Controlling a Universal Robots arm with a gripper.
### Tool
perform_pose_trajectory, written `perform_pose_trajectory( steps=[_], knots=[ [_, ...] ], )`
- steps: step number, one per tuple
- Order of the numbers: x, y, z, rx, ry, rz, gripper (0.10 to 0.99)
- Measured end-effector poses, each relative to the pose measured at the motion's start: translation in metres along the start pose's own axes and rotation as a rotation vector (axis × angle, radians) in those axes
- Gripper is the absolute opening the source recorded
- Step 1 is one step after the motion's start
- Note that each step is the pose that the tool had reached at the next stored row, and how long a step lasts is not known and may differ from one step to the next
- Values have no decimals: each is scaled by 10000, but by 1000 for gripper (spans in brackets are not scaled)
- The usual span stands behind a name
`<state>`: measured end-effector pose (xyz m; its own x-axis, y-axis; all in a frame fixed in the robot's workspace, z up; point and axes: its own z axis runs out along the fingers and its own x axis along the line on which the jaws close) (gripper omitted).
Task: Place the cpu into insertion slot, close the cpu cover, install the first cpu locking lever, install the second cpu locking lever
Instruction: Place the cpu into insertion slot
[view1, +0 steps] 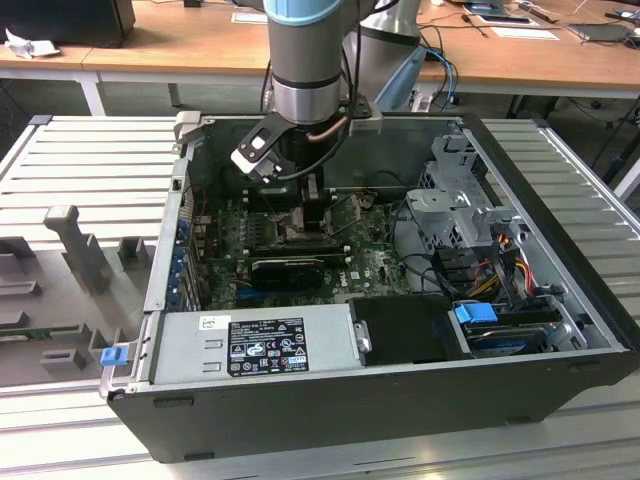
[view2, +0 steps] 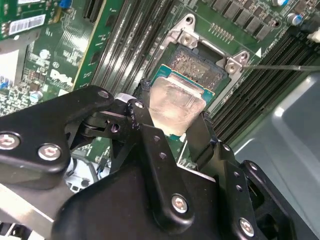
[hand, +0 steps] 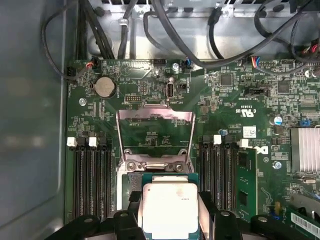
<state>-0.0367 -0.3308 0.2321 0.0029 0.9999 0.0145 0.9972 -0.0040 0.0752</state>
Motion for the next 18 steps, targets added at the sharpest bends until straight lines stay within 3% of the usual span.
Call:
perform_pose_trajectory(
  steps=[8, 18],
  knots=[
    [74, -87, 155, 0, -1, -20, 529],
    [111, -100, 316, 5, -46, -22, 529]
  ],
)
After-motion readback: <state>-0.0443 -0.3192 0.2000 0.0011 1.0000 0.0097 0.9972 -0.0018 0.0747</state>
